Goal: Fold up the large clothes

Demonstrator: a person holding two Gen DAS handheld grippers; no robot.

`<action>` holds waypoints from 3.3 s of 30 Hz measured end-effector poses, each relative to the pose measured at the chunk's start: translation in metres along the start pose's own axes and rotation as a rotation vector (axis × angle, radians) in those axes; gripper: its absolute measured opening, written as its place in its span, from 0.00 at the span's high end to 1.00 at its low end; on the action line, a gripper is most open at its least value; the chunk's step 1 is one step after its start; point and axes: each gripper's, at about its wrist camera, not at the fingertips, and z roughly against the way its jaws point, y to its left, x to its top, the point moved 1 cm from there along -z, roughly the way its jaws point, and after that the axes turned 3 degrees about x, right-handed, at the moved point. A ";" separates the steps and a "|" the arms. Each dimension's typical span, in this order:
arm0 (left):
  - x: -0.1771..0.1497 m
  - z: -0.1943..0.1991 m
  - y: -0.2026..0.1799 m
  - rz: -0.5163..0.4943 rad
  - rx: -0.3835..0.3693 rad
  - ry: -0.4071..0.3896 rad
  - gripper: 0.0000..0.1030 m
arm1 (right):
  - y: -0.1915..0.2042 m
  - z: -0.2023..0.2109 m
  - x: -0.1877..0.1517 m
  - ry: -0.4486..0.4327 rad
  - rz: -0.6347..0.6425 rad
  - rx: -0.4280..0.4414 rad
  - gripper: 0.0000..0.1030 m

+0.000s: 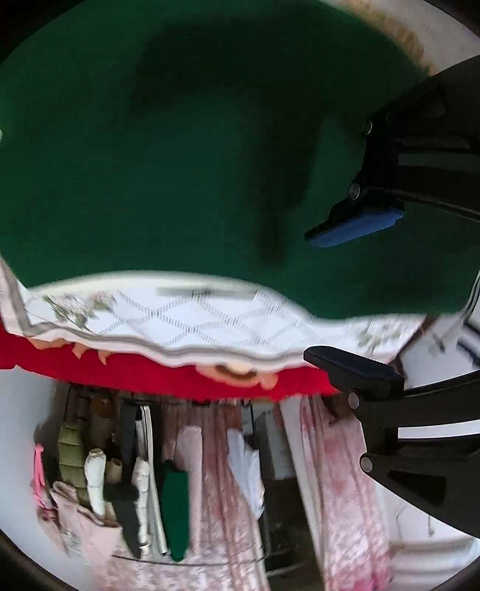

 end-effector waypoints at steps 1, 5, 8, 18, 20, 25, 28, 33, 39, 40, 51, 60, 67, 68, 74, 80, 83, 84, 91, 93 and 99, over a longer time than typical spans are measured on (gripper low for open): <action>-0.001 -0.004 -0.006 -0.008 -0.011 0.005 0.18 | -0.009 0.012 -0.012 -0.012 0.009 -0.018 0.44; 0.009 -0.040 -0.029 -0.062 0.048 0.015 0.18 | -0.051 0.049 -0.043 -0.045 -0.014 -0.118 0.43; 0.023 -0.071 -0.026 -0.048 0.069 0.027 0.16 | -0.090 0.068 -0.058 -0.070 -0.070 -0.171 0.43; 0.040 -0.078 -0.029 -0.066 0.065 0.030 0.15 | -0.200 0.095 0.025 -0.240 -0.194 -0.178 0.43; 0.043 -0.080 -0.031 -0.071 0.071 0.023 0.15 | -0.217 0.088 0.043 -0.260 -0.248 -0.073 0.41; 0.059 -0.085 -0.044 -0.096 0.100 -0.018 0.15 | -0.219 0.094 0.033 -0.332 -0.270 -0.039 0.81; 0.077 -0.085 -0.051 -0.106 0.108 -0.043 0.15 | -0.223 0.120 -0.001 -0.427 -0.370 -0.051 0.84; 0.111 -0.060 -0.062 -0.131 0.028 -0.092 0.15 | -0.266 0.183 -0.122 -0.552 -0.631 -0.142 0.84; 0.121 -0.004 -0.056 -0.122 -0.047 -0.184 0.16 | -0.294 0.195 -0.262 -0.331 -0.723 -0.285 0.71; 0.120 0.001 -0.052 -0.111 -0.052 -0.189 0.16 | -0.302 0.194 -0.278 -0.289 -0.757 -0.272 0.67; 0.123 -0.070 -0.087 -0.099 -0.100 -0.048 0.19 | -0.282 0.241 -0.316 -0.281 -0.670 -0.271 0.63; 0.131 -0.082 -0.102 -0.150 -0.037 -0.089 0.16 | -0.211 0.238 -0.190 -0.303 -0.283 -0.417 0.63; 0.133 -0.085 -0.094 -0.144 -0.046 -0.087 0.15 | -0.228 0.162 -0.088 -0.244 -0.185 -0.548 0.67; 0.133 -0.085 -0.094 -0.144 -0.045 -0.087 0.15 | -0.231 0.167 -0.087 -0.249 -0.193 -0.553 0.67; 0.126 -0.050 -0.085 -0.132 -0.035 -0.132 0.15 | -0.227 0.235 -0.110 -0.251 -0.268 -0.415 0.67; 0.096 -0.010 -0.103 -0.203 -0.021 -0.196 0.09 | -0.250 0.320 -0.161 -0.343 -0.264 -0.546 0.58; 0.087 -0.014 -0.131 -0.243 -0.044 -0.187 0.09 | -0.272 0.335 -0.149 -0.307 -0.239 -0.562 0.52; 0.087 -0.016 -0.141 -0.254 -0.048 -0.178 0.09 | -0.271 0.323 -0.132 -0.305 -0.228 -0.583 0.52; 0.064 -0.035 -0.219 -0.362 -0.006 -0.180 0.09 | -0.295 0.276 -0.072 -0.244 -0.114 -0.660 0.89; 0.058 -0.052 -0.231 -0.395 0.045 -0.156 0.09 | -0.320 0.267 -0.063 -0.226 -0.154 -0.720 0.93; 0.051 -0.041 -0.227 -0.372 0.075 -0.163 0.09 | -0.329 0.293 -0.060 -0.202 -0.214 -0.739 1.00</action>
